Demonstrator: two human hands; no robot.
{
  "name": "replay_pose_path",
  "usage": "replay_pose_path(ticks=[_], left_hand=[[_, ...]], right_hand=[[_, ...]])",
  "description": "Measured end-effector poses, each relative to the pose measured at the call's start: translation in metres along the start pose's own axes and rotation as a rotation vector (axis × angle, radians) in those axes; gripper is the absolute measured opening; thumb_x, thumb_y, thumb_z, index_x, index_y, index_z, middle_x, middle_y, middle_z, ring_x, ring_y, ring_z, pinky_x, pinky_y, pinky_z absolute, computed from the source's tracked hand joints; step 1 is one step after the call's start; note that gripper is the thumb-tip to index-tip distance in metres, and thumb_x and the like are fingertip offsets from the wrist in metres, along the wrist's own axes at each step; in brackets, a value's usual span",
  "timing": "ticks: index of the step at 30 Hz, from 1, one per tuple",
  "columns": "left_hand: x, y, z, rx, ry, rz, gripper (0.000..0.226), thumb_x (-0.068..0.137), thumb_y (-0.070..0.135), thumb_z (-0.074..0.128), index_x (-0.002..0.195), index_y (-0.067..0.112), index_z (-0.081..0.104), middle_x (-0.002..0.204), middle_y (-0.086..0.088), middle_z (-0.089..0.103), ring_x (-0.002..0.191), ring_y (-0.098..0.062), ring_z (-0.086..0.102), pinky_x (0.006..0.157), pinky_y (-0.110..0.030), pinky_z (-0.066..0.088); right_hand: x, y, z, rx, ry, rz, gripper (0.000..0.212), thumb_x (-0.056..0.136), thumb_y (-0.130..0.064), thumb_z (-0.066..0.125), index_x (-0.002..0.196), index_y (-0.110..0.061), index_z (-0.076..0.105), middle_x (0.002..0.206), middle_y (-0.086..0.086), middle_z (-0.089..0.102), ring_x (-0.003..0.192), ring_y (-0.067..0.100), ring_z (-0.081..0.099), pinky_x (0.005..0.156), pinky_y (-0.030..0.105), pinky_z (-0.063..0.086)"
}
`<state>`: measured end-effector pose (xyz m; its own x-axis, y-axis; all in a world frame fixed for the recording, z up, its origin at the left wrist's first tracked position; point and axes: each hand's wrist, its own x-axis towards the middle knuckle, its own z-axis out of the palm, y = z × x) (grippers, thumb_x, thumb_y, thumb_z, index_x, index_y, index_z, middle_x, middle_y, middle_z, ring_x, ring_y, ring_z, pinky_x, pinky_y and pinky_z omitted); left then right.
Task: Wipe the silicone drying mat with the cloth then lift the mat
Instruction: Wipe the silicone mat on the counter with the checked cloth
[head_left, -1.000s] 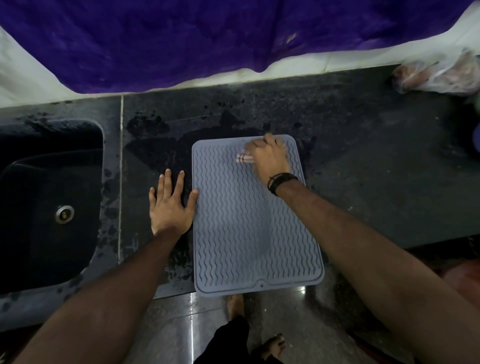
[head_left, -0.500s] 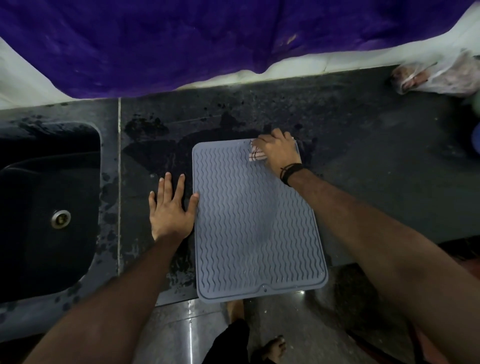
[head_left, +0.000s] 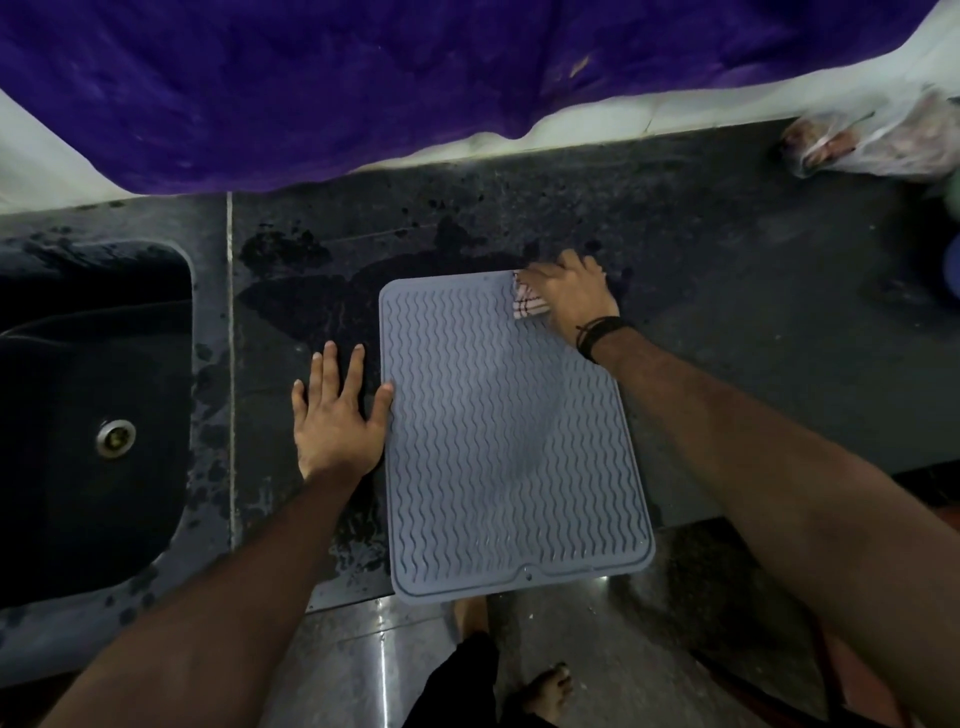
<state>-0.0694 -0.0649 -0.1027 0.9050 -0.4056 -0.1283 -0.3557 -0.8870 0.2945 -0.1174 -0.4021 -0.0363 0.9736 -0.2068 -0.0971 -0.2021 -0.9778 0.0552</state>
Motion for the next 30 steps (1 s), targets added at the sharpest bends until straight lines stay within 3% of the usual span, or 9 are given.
replay_pose_path(ticks=[4, 8, 12, 16, 19, 25, 30], left_hand=[[0.0, 0.002, -0.001, -0.008, 0.007, -0.001, 0.073, 0.102, 0.07, 0.021, 0.165, 0.033, 0.014, 0.173, 0.0, 0.0, 0.159, -0.016, -0.006, 0.127, -0.043, -0.006], [0.0, 0.002, -0.003, -0.004, 0.0, -0.007, 0.073, 0.102, 0.069, 0.022, 0.165, 0.034, 0.013, 0.173, 0.0, 0.0, 0.159, -0.016, -0.007, 0.128, -0.043, -0.006], [0.001, 0.002, -0.003, 0.0, 0.004, -0.001, 0.072, 0.102, 0.068, 0.023, 0.165, 0.033, 0.014, 0.173, 0.0, 0.0, 0.159, -0.016, -0.006, 0.128, -0.043, -0.005], [0.0, 0.0, -0.001, 0.013, -0.001, -0.004, 0.072, 0.102, 0.069, 0.022, 0.165, 0.034, 0.011, 0.173, 0.0, -0.002, 0.159, -0.015, -0.008, 0.128, -0.043, -0.006], [0.001, 0.001, -0.002, 0.009, -0.008, -0.006, 0.073, 0.102, 0.069, 0.021, 0.165, 0.034, 0.01, 0.173, 0.0, -0.002, 0.159, -0.015, -0.008, 0.128, -0.044, -0.005], [0.0, 0.001, -0.003, 0.037, -0.016, -0.005, 0.074, 0.101, 0.07, 0.018, 0.165, 0.034, 0.008, 0.173, 0.0, -0.003, 0.159, -0.016, -0.009, 0.128, -0.043, -0.006], [0.001, 0.002, -0.002, 0.037, -0.021, -0.009, 0.073, 0.102, 0.07, 0.019, 0.165, 0.034, 0.007, 0.173, 0.0, -0.004, 0.159, -0.016, -0.009, 0.128, -0.043, -0.007]], right_hand=[[0.015, -0.02, -0.01, 0.079, 0.058, 0.045, 0.057, 0.079, -0.001, 0.058, 0.133, -0.017, 0.051, 0.133, 0.008, 0.055, 0.122, 0.035, 0.038, 0.097, 0.045, 0.031], [0.028, -0.065, -0.007, 0.072, 0.073, -0.124, 0.06, 0.083, 0.004, 0.047, 0.14, -0.015, 0.043, 0.144, 0.006, 0.045, 0.124, 0.033, 0.036, 0.098, 0.045, 0.029], [0.012, -0.044, 0.002, 0.03, 0.067, -0.118, 0.06, 0.083, 0.001, 0.051, 0.14, -0.017, 0.045, 0.145, 0.005, 0.044, 0.121, 0.034, 0.038, 0.097, 0.046, 0.029], [0.008, -0.003, 0.0, 0.035, 0.007, 0.075, 0.051, 0.082, -0.004, 0.061, 0.13, -0.022, 0.056, 0.129, 0.008, 0.058, 0.121, 0.035, 0.039, 0.101, 0.049, 0.031], [0.019, 0.003, -0.007, 0.143, 0.053, 0.207, 0.051, 0.08, 0.001, 0.06, 0.128, -0.018, 0.057, 0.125, 0.012, 0.06, 0.121, 0.036, 0.039, 0.102, 0.049, 0.033], [-0.016, -0.03, 0.021, 0.192, 0.097, 0.13, 0.061, 0.083, 0.006, 0.049, 0.141, -0.011, 0.043, 0.145, 0.01, 0.045, 0.123, 0.039, 0.039, 0.106, 0.052, 0.03], [-0.061, -0.02, 0.02, 0.161, 0.067, 0.027, 0.063, 0.075, -0.002, 0.065, 0.135, -0.013, 0.051, 0.138, 0.009, 0.053, 0.118, 0.036, 0.043, 0.101, 0.047, 0.032]])
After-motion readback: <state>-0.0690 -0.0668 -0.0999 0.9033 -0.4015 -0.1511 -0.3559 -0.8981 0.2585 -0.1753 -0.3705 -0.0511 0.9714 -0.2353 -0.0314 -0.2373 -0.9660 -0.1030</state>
